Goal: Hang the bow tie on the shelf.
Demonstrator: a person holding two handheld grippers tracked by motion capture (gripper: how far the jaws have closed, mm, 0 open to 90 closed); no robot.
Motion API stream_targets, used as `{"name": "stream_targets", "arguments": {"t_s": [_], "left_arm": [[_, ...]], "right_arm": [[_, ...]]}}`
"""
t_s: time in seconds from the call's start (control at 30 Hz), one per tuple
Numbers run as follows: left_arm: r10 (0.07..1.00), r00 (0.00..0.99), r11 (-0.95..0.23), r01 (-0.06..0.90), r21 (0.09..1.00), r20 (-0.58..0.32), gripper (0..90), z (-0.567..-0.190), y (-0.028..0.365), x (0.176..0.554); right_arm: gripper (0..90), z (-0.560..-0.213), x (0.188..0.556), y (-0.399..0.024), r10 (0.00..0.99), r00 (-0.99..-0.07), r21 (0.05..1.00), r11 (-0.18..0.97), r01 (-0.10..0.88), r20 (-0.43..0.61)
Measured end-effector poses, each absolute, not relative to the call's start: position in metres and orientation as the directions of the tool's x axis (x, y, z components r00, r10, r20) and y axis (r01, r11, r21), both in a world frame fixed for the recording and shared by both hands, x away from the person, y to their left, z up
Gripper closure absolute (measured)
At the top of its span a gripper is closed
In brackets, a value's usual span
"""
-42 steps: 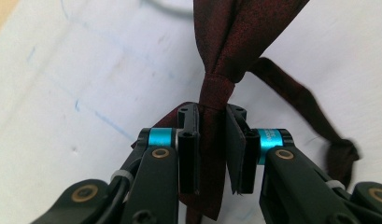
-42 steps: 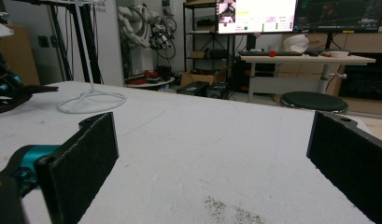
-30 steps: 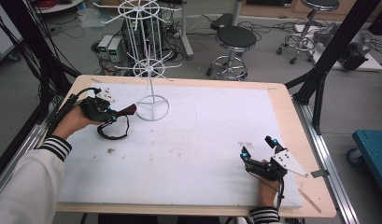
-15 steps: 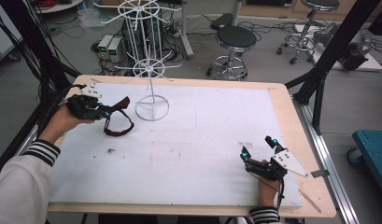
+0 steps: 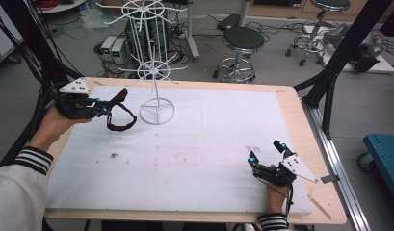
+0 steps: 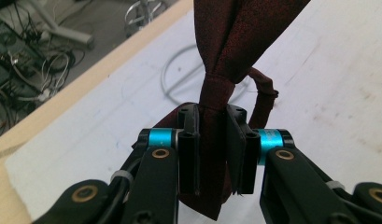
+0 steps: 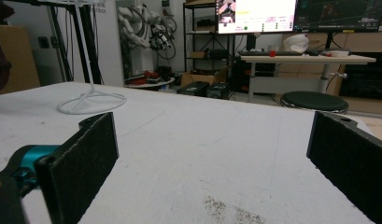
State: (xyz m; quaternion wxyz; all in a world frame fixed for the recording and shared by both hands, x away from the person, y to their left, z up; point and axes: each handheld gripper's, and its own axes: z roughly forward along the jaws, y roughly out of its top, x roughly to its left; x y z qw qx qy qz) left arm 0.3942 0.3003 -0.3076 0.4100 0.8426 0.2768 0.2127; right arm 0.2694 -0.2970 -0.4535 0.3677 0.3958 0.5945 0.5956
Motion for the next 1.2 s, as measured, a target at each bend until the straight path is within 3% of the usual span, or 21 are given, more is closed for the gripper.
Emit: {"name": "stream_targets", "arguments": {"t_s": [1.2], "left_arm": [[0.630,0.761,-0.465,0.211,0.860,0.154,75.9,-0.274,0.306,0.383]], "right_arm": [[1.4,-0.453,0.270,-0.297,0.908,-0.416,0.999,-0.023,0.036,0.036]]}}
